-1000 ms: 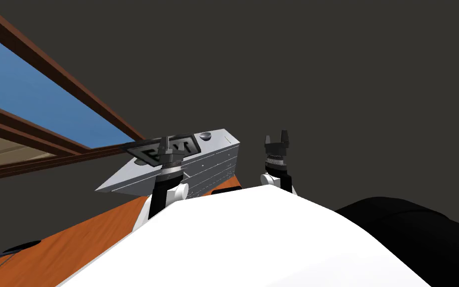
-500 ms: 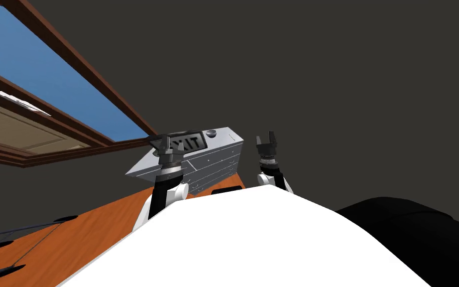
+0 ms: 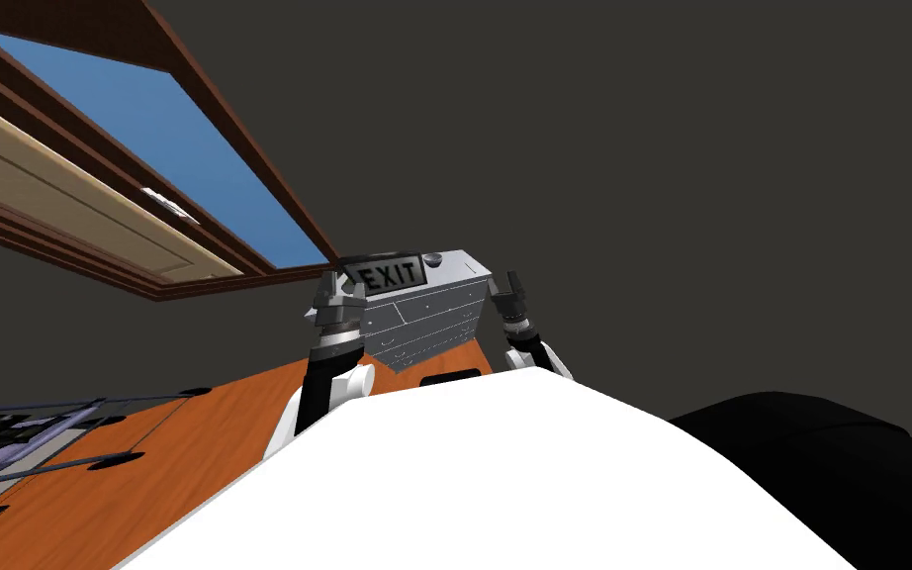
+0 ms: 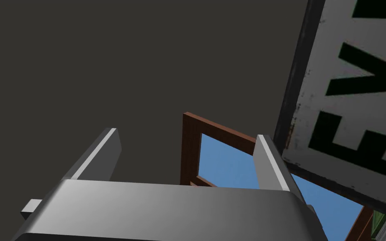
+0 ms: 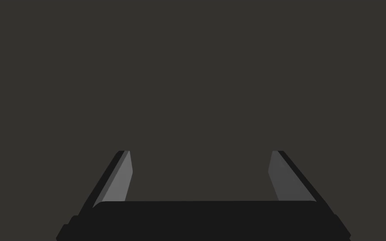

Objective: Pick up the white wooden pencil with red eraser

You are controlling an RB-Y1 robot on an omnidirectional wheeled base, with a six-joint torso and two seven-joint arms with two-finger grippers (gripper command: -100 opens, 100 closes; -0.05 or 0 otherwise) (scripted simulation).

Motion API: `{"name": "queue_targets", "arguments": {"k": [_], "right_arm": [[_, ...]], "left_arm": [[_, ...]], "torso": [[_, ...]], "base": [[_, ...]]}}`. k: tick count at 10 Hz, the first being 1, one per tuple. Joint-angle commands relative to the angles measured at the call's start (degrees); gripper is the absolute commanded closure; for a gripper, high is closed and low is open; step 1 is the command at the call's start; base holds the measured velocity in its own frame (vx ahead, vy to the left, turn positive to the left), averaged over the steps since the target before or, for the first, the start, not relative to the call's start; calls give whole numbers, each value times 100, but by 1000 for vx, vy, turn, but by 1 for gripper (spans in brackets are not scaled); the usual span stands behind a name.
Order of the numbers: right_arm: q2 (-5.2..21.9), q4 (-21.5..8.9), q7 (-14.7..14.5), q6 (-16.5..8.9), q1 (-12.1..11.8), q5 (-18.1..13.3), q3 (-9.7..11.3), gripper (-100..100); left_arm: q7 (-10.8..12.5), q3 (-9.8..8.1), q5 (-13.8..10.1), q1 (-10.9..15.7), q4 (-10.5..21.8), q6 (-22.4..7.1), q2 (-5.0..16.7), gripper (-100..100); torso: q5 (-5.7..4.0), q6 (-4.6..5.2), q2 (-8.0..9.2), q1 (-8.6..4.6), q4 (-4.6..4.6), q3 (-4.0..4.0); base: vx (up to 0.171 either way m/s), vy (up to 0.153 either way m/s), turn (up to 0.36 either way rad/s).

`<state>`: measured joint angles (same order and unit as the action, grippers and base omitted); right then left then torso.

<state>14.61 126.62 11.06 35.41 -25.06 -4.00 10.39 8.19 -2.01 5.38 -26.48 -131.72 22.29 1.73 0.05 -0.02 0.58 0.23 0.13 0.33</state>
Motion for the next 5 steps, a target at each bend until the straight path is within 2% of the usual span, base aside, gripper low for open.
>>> {"name": "queue_targets", "arguments": {"k": [1, 2, 3, 4, 5], "right_arm": [[209, 3, 178, 0, 11, -96, 159, -100], [420, -143, 402, 84, 84, -244, 381, -100], [478, -143, 403, 84, 84, -244, 381, -100], [693, -302, 633, 175, 160, -394, 611, -100], [767, -302, 634, 175, 160, -394, 611, -100]], "left_arm": [[0, 0, 0, 0, 0, 0, 0, 0], [0, -1, 0, -1, 0, 0, 0, 0], [0, 0, 0, 0, 0, 0, 0, 0], [0, 0, 0, -1, 0, 0, 0, 0], [0, 0, 0, -1, 0, 0, 0, 0]], "torso": [[0, 0, 0, 0, 0, 0], [-1, 4, -7, -5, 0, -3], [1, 1, -6, 7, -1, -3], [1, 4, -18, 1, -2, -9], [0, 1, -17, -2, -3, -10]], "base": [[-116, 58, 62], [-122, 96, 123], [-84, 77, 60], [-93, 69, 128], [-92, 59, 70]]}}
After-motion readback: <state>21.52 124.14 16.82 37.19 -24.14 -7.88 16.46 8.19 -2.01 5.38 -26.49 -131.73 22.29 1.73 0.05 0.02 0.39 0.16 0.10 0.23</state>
